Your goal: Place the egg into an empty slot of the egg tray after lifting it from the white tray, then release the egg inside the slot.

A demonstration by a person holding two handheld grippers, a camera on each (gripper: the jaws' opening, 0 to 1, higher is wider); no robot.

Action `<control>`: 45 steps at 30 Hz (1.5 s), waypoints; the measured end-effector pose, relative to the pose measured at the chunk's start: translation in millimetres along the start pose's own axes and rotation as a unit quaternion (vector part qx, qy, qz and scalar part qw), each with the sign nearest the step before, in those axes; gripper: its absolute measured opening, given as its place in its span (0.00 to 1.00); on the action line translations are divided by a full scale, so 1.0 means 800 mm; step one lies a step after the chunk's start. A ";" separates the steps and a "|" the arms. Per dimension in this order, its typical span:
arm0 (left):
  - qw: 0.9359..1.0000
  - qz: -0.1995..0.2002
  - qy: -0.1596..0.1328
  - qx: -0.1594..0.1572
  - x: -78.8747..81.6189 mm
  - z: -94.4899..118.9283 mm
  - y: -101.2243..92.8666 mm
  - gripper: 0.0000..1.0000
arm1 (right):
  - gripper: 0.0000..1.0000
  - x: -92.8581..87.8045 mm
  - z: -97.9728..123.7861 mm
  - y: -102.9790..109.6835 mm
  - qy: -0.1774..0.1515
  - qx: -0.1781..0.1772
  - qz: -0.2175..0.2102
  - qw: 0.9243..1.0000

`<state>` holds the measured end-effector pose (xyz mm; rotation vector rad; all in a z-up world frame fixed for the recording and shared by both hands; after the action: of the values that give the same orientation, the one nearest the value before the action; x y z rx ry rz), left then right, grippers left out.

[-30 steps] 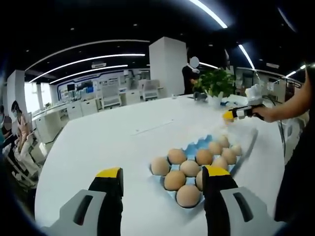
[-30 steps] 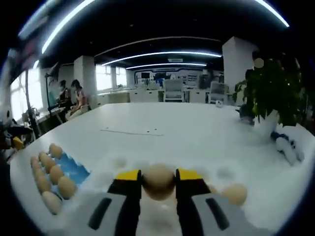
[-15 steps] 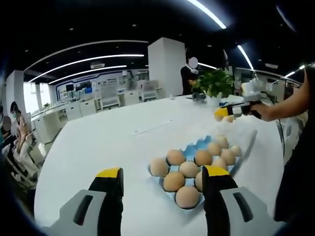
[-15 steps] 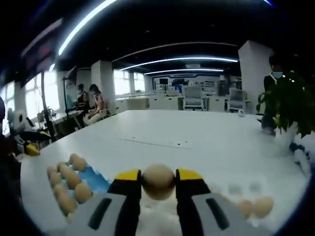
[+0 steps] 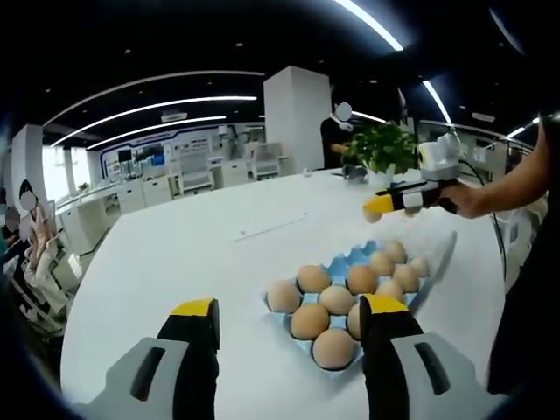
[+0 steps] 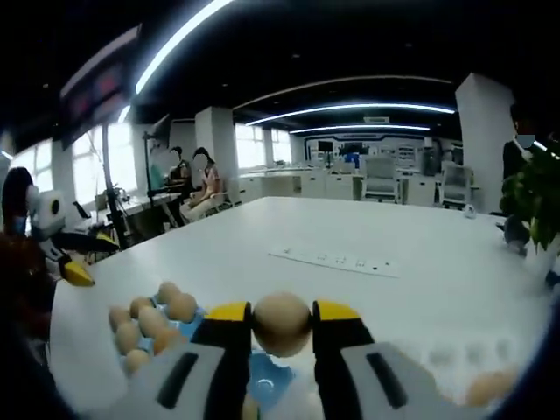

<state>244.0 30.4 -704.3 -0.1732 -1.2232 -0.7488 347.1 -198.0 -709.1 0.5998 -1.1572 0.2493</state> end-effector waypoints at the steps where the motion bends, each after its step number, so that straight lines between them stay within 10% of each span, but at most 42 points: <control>1: 1.000 -0.001 -0.001 0.001 0.000 0.000 0.000 0.66 | 0.27 -0.002 -0.005 0.006 0.002 0.005 0.001 1.000; 20: 1.000 0.004 0.003 0.012 -0.005 0.007 0.006 0.66 | 0.27 -0.054 -0.068 0.088 0.068 0.087 0.024 0.994; 45: 1.000 0.008 0.004 0.009 -0.006 0.006 0.004 0.65 | 0.28 -0.084 -0.082 0.093 0.109 0.095 0.006 0.989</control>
<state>241.2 36.9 -705.8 -0.1639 -1.2189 -0.7244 335.9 -92.6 -764.9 0.7144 -0.9309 0.4278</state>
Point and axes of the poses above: the point that each gripper's makers call its tool centre point, and the gripper's own axes: z roughly backward along the fingers, y roughly to its left, x roughly out of its top, the point moved 1 cm from there along z, roughly backward along the fingers, and after that the axes turned 15 degrees about -z, right-handed, at the moved point
